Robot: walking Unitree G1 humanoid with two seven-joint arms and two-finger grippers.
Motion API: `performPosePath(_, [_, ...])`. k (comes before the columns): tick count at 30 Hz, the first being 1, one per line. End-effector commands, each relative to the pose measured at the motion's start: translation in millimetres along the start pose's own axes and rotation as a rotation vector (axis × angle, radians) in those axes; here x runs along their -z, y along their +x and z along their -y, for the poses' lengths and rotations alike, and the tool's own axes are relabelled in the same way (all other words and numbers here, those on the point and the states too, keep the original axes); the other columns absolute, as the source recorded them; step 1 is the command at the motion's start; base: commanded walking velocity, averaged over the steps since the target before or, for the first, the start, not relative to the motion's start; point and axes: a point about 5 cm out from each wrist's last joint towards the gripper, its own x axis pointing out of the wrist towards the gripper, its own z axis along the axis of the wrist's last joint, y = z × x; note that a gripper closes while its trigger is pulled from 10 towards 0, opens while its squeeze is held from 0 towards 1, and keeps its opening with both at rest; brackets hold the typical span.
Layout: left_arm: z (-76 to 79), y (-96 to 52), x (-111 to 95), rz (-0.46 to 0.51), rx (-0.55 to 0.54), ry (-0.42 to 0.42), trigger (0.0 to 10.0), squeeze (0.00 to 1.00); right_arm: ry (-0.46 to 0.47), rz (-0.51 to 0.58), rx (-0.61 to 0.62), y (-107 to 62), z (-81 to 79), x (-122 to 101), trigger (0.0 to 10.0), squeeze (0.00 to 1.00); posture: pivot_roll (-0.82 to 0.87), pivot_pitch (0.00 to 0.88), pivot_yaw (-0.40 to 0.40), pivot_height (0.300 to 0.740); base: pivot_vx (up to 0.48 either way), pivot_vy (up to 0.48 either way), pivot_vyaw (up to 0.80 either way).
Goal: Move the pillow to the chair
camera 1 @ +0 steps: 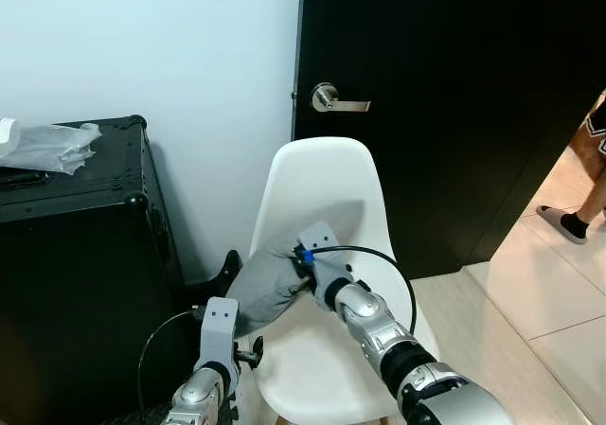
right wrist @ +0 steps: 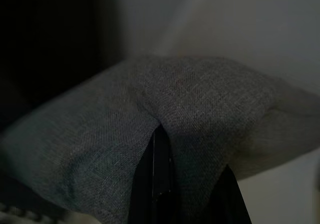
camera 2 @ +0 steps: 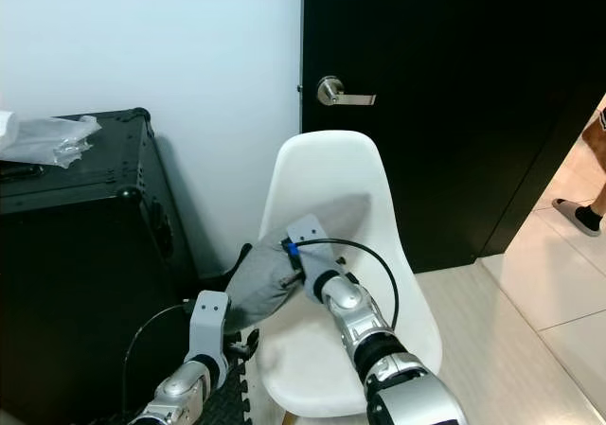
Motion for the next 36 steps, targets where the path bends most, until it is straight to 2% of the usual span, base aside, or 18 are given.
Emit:
performPosePath(1, [2.1, -0.7, 2.3, -0.009, 0.014, 0.013, 10.0, 0.00, -0.047, -0.057, 0.072, -0.6, 8.6, 4.8, 10.0, 0.00, 0.06, 0.000, -0.041, 0.740, 0.000, 0.000, 0.00])
performPosePath(2, [2.9, -1.0, 3.2, -0.011, 0.018, 0.015, 10.0, 0.00, -0.056, -0.160, 0.122, -5.6, 13.0, 22.9, 10.0, 0.00, 0.06, 0.000, -0.039, 0.740, 0.000, 0.000, 0.00])
performPosePath(3, [2.9, -1.0, 3.2, -0.011, 0.018, 0.015, 10.0, 0.00, -0.056, -0.160, 0.122, -5.6, 13.0, 22.9, 10.0, 0.00, 0.06, 0.000, -0.039, 0.740, 0.000, 0.000, 0.00])
performPosePath(4, [3.5, -1.2, 3.8, -0.012, 0.022, 0.017, 10.0, 0.00, -0.043, -0.219, 0.145, -9.8, 15.7, 34.4, 10.0, 0.00, 0.06, 0.000, -0.038, 0.740, 0.000, 0.000, 0.00])
performPosePath(6, [3.5, -1.2, 3.8, -0.012, 0.022, 0.017, 10.0, 0.00, -0.043, -0.219, 0.145, -9.8, 15.7, 34.4, 10.0, 0.00, 0.06, 0.000, -0.038, 0.740, 0.000, 0.000, 0.00])
performPosePath(10, [4.4, -1.4, 4.5, -0.015, 0.029, 0.021, 10.0, 0.00, -0.028, -0.292, 0.166, -16.2, 19.7, 49.0, 10.0, 0.00, 0.05, 0.000, -0.035, 0.730, 0.000, 0.000, 0.00])
performPosePath(12, [4.8, -1.2, 4.4, -0.016, 0.032, 0.023, 10.0, 0.00, 0.011, -0.328, 0.150, -18.9, 18.4, 56.2, 10.0, 0.00, 0.05, 0.000, -0.034, 0.720, 0.000, 0.000, 0.00])
performPosePath(20, [7.0, 0.1, 2.3, -0.013, 0.042, 0.029, 10.0, 0.00, 0.146, -0.376, 0.047, -20.2, 1.8, 64.4, 10.0, 0.00, 0.04, 0.000, -0.034, 0.690, 0.000, 0.000, 0.00])
performPosePath(23, [8.7, 0.6, 1.4, -0.007, 0.047, 0.025, 10.0, 0.00, 0.123, -0.391, -0.008, -21.0, -6.7, 67.5, 10.0, 0.00, 0.04, 0.000, -0.038, 0.675, 0.000, 0.000, 0.00])
performPosePath(30, [10.9, -0.5, 4.7, -0.020, 0.065, 0.021, 10.0, 0.00, 0.165, -0.382, 0.020, -23.0, -5.3, 70.6, 10.0, 0.00, 0.04, 0.000, -0.039, 0.650, 0.000, 0.000, 0.00])
performPosePath(33, [12.5, -3.2, 10.9, -0.042, 0.085, 0.050, 10.0, 0.00, 0.227, -0.345, 0.043, -23.0, -1.9, 69.0, 10.0, 0.00, 0.04, 0.000, -0.040, 0.635, 0.000, 0.000, 0.00])
performPosePath(36, [13.7, -4.8, 14.2, -0.053, 0.096, 0.073, 10.0, 0.00, 0.250, -0.339, 0.072, -25.6, 2.3, 72.4, 10.0, 0.00, 0.04, 0.000, -0.041, 0.620, 0.000, 0.000, 0.00])
